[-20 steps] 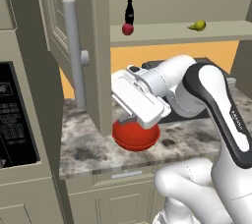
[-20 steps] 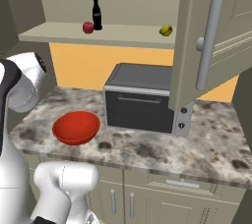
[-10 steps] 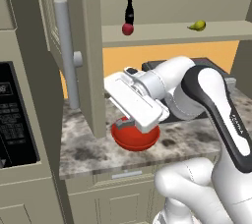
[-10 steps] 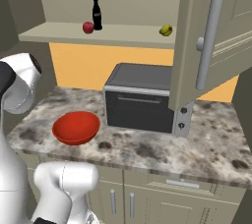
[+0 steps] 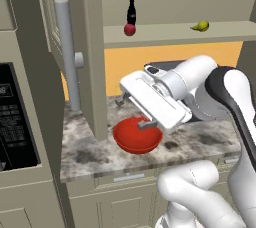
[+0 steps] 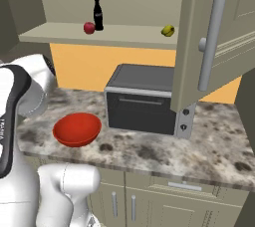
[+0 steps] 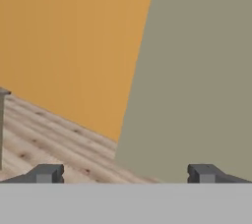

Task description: Open the cabinet. Pick the apple and pear from the cabinet and place them into the bowl. Then close the cabinet.

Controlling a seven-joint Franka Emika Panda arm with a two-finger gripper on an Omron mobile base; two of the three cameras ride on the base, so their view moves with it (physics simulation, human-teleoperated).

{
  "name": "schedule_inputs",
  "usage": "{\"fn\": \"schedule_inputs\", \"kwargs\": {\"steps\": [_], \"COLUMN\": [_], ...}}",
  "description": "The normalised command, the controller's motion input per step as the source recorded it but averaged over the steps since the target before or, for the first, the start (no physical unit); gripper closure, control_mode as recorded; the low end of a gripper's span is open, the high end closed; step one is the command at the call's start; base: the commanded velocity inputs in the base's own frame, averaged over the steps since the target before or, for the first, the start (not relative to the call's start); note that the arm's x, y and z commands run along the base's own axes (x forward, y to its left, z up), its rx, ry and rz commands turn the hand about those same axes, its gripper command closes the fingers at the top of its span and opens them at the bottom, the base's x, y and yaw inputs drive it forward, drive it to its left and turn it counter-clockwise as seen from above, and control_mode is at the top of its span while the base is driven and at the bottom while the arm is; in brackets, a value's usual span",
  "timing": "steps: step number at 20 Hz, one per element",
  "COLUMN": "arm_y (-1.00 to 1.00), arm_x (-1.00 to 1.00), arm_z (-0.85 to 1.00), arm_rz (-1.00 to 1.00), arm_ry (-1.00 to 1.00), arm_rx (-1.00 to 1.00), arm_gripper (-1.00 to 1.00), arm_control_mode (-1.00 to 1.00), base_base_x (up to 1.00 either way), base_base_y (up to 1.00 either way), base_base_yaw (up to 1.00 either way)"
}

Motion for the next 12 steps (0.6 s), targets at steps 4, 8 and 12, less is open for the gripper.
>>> {"fn": "schedule_inputs", "kwargs": {"steps": [4,8,12], "arm_y": [-0.30,-0.26,-0.15], "arm_x": [0.06,0.11,0.30], "arm_z": [0.00,0.00,0.00], "arm_rz": [0.00,-0.21,-0.45], "arm_ry": [0.00,0.00,0.02], "arm_rx": [0.00,0.00,0.00], "arm_gripper": [-1.00,-1.00,-1.00], "arm_control_mode": [-1.00,-1.00,-1.00], "base_base_x": [0.00,0.00,0.00], "base_base_y": [0.00,0.00,0.00], "base_base_yaw": [0.00,0.00,0.00]}}
